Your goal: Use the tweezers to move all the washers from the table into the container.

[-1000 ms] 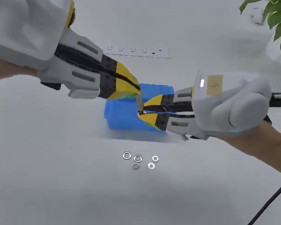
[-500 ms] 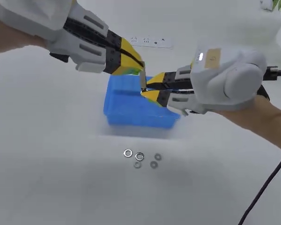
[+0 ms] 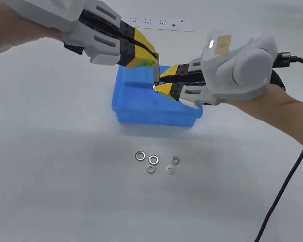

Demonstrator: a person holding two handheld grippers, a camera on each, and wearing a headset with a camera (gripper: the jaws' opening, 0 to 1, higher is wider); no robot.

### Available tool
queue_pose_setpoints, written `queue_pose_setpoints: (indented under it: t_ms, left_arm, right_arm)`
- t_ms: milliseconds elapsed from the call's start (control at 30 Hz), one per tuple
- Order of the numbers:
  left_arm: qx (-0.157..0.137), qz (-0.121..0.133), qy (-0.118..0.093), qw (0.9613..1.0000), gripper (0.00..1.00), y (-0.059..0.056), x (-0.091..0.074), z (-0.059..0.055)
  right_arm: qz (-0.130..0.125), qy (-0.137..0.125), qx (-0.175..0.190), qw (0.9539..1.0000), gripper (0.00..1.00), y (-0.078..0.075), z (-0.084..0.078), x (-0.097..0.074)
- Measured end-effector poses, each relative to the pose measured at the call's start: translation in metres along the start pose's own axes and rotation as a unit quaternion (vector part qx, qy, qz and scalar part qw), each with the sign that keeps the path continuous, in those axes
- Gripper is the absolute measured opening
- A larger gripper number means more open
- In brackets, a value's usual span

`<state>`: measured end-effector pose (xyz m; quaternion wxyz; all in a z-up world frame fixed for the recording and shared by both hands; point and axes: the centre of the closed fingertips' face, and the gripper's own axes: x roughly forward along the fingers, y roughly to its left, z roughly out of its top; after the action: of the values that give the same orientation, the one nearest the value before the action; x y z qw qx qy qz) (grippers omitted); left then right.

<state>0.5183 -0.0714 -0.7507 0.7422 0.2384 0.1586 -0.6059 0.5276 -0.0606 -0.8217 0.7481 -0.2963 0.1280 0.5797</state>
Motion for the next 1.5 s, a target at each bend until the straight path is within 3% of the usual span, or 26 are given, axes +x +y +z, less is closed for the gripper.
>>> queue_pose_setpoints:
  t_ms: [300, 1067, 1333, 1500]
  left_arm:
    - [-0.018, -0.002, -0.003, 0.9998, 0.05, 0.001, 0.005, -0.01]
    - [-0.033, -0.014, -0.008, 0.9993, 0.05, -0.015, 0.015, -0.008]
    - [-0.029, -0.011, -0.014, 0.9994, 0.05, -0.017, 0.008, 0.002]
    - [-0.016, -0.001, -0.021, 0.9997, 0.05, -0.022, 0.0, 0.016]
  right_arm:
    - [0.008, 0.007, 0.009, 0.9999, 0.1, 0.003, -0.008, 0.005]
    - [0.014, 0.018, 0.017, 0.9996, 0.09, 0.013, -0.018, 0.005]
    - [0.004, 0.013, 0.018, 0.9997, 0.07, 0.008, -0.009, -0.002]
    - [0.003, 0.009, 0.008, 0.9999, 0.07, 0.012, 0.004, -0.012]
